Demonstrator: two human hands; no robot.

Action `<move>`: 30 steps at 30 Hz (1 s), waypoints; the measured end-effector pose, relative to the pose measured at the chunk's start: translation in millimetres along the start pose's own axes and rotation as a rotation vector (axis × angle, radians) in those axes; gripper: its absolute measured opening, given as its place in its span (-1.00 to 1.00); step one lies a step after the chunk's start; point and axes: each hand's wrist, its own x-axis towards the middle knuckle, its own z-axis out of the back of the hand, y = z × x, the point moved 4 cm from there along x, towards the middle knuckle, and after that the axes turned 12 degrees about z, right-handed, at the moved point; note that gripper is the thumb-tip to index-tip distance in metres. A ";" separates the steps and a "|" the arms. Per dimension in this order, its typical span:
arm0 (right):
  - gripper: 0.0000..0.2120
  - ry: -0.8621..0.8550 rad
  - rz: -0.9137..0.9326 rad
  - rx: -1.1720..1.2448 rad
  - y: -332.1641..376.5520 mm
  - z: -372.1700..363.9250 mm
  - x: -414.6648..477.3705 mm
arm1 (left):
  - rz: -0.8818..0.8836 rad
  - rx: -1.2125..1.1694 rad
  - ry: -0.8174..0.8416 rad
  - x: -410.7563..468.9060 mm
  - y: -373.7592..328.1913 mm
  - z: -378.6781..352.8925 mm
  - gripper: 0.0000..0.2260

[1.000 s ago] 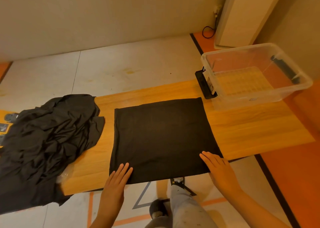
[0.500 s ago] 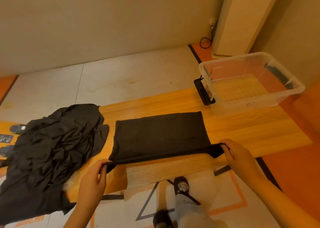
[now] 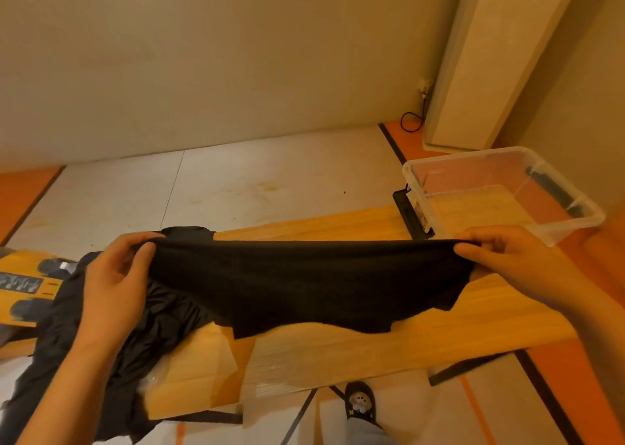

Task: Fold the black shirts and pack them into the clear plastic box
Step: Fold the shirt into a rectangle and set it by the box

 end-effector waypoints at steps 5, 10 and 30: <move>-0.53 0.043 0.031 0.145 12.5 -7.2 -3.3 | -0.049 -0.029 -0.076 42.9 -35.6 12.7 -0.79; -0.79 -0.145 -0.054 0.203 -17.8 6.8 24.5 | -0.090 0.028 -0.033 116.6 -61.3 -61.9 -0.90; -0.47 0.448 0.135 -0.980 -178.9 -171.6 40.9 | 0.360 0.697 0.199 -86.3 125.6 -238.6 -0.42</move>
